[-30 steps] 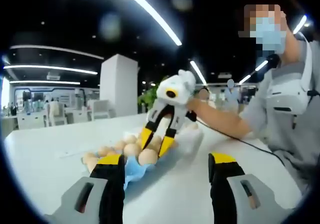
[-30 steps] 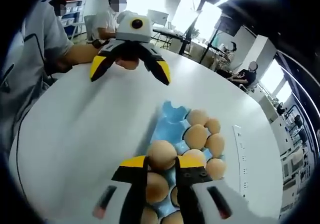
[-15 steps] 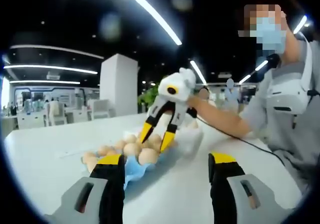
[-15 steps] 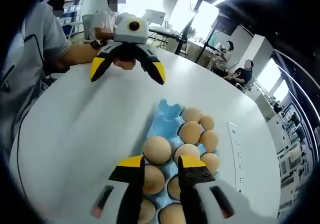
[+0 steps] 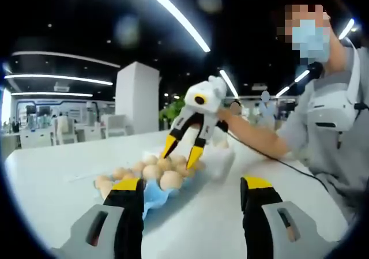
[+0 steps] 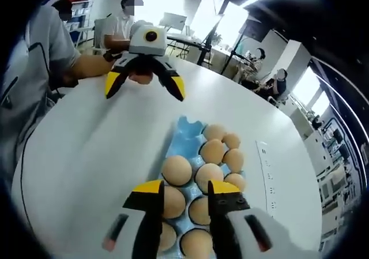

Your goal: Pick up the eggs on the table and place them into the egg tray on the table

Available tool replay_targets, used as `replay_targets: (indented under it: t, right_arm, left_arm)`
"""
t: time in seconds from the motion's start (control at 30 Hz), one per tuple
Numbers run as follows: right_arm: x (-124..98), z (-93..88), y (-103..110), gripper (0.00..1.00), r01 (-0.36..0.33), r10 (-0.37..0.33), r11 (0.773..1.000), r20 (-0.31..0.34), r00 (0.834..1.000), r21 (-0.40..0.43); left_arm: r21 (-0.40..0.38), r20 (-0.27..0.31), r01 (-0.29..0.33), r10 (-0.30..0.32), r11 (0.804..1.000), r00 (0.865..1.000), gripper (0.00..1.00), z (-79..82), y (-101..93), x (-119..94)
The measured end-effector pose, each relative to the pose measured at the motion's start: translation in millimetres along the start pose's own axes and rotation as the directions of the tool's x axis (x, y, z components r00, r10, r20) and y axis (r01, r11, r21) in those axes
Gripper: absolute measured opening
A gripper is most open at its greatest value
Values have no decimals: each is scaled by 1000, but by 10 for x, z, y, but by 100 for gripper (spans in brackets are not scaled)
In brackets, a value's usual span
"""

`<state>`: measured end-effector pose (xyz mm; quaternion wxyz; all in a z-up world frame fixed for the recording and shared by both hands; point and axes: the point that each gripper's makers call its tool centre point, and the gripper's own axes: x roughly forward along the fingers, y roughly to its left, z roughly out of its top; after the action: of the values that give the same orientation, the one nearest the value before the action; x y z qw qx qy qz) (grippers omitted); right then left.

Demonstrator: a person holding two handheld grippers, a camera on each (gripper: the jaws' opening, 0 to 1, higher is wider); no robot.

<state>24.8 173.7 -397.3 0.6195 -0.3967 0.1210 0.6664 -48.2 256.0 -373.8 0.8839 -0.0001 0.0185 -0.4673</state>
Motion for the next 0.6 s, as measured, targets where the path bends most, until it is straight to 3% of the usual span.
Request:
replay_targets:
  t: [0.4, 0.6]
  right_arm:
    - [-223, 17, -87, 39, 46, -46, 999, 4, 999, 18]
    - [-351, -38, -127, 44, 81, -80, 996, -25, 996, 27]
  left_arm:
    - [-8, -2, 0, 0, 1000, 1000, 69, -23, 11, 3]
    - [-7, -5, 0, 0, 1000, 1000, 69, -30, -4, 16]
